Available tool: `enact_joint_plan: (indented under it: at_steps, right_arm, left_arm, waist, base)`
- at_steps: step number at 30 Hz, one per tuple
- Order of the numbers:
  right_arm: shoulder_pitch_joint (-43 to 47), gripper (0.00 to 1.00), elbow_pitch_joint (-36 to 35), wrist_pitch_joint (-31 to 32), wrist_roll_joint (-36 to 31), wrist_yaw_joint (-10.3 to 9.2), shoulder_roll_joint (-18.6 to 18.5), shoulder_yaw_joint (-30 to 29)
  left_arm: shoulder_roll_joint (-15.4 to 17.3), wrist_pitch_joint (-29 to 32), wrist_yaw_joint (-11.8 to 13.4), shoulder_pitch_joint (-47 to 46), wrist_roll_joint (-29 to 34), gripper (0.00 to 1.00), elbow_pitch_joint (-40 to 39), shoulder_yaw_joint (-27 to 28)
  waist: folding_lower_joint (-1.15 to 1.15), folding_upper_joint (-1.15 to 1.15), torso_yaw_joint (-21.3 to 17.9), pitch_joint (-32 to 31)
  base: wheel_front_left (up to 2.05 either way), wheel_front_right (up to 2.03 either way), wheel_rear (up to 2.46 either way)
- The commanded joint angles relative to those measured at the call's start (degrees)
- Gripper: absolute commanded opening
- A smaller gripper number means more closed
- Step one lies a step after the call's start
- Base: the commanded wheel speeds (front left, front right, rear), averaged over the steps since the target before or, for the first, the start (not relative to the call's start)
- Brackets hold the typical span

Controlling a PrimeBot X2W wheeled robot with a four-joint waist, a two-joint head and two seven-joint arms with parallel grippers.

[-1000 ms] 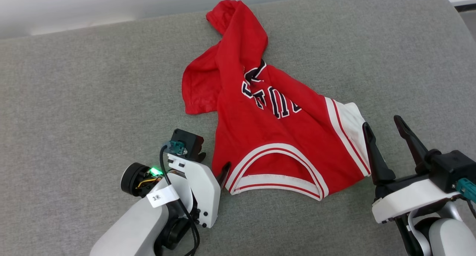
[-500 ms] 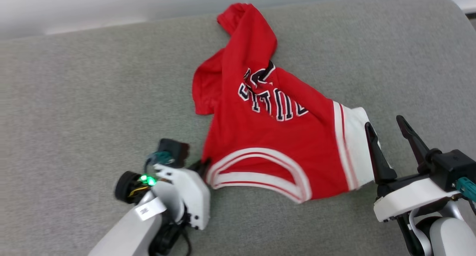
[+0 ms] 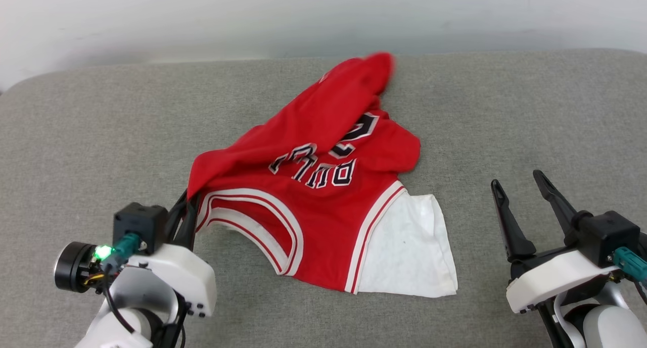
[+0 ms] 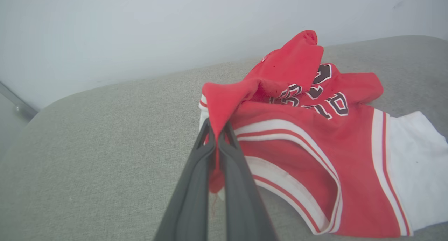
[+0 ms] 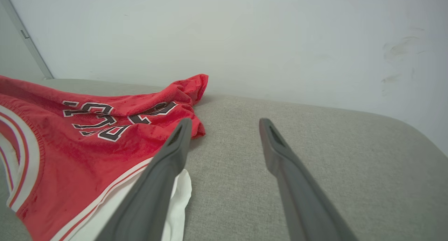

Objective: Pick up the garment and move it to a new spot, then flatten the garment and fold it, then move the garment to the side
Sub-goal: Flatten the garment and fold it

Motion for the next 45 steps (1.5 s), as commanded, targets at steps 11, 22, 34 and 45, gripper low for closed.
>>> enact_joint_plan:
  at_steps: [11, 22, 34, 45]
  right_arm:
    - [0.15, 1.0, 0.06, 0.07, 0.26, -0.04, 0.02, 0.57]
    - [1.16, 1.0, 1.39, 0.22, 0.48, -0.04, 0.27, 0.42]
    - [3.56, 1.0, 1.03, 2.0, 0.8, -0.04, -0.52, 0.22]
    - [6.07, 1.0, -1.23, 19.4, 3.31, -0.04, -3.61, 4.38]
  left_arm:
    - [1.64, 11.08, -4.96, 0.14, 3.57, 0.0, 2.97, -10.49]
    - [-1.88, 10.4, -8.65, -0.23, 0.11, 1.0, 12.22, -12.52]
    - [-1.56, -3.89, -4.24, 3.23, -0.19, 1.0, 3.64, -5.53]
    - [-1.51, -20.97, -4.45, 5.18, 3.79, 1.0, 0.98, -0.39]
  waist:
    - [0.0, 0.0, -1.71, 1.54]
    - [0.0, 0.0, -2.06, 0.35]
    - [0.0, 0.0, 1.56, -4.83]
    - [0.0, 0.0, 4.75, -5.4]
  base:
    - [0.0, 0.0, 0.0]
    - [0.0, 0.0, 0.0]
    - [0.0, 0.0, 0.0]
    - [0.0, 0.0, 0.0]
